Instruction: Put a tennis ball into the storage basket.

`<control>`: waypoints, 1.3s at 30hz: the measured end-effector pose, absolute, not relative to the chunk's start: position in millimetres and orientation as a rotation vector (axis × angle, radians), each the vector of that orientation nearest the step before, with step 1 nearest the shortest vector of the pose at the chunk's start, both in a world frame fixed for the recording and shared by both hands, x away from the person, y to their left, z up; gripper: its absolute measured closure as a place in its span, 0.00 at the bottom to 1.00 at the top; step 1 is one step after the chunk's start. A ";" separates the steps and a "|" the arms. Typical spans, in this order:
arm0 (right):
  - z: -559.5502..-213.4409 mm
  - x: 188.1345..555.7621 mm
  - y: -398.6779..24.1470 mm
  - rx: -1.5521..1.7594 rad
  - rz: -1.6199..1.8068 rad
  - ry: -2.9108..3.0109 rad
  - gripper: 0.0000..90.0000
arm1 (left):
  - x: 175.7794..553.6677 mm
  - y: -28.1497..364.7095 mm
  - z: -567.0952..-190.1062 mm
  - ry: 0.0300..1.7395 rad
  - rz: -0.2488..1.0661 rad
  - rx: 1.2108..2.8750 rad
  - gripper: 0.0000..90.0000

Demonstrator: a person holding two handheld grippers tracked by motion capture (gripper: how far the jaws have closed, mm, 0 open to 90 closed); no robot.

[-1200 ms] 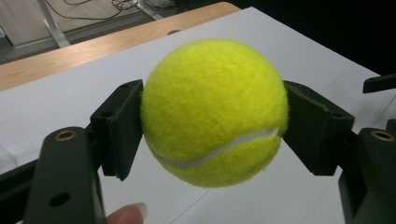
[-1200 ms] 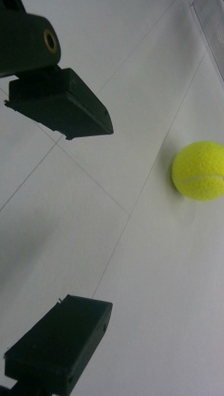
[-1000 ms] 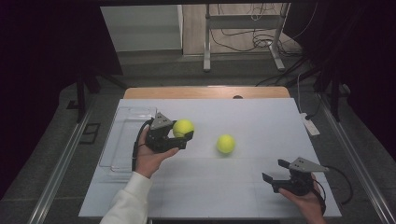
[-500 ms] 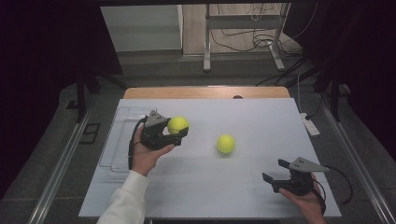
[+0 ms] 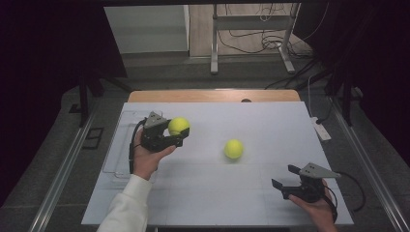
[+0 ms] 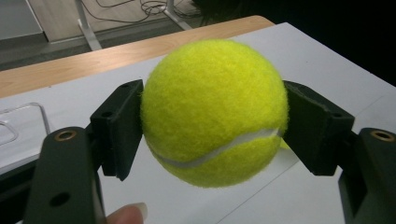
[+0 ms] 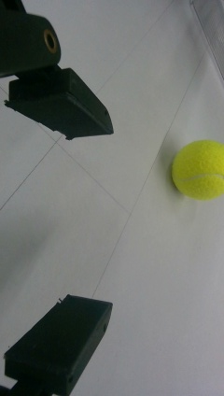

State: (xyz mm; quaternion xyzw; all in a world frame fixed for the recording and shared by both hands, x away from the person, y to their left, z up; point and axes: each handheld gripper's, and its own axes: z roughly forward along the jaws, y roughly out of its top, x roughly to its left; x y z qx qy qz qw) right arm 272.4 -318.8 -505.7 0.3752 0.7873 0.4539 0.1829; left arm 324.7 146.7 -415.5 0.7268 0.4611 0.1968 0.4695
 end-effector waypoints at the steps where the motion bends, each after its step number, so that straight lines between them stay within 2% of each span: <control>1: -505.6 272.3 -318.8 1.060 1.281 2.220 0.15 | 324.8 147.4 -415.2 1.135 0.486 1.780 0.30; 39: -505.7 272.4 -318.8 1.052 1.278 2.213 0.15 | 343.0 168.9 -416.3 1.198 0.544 1.772 0.30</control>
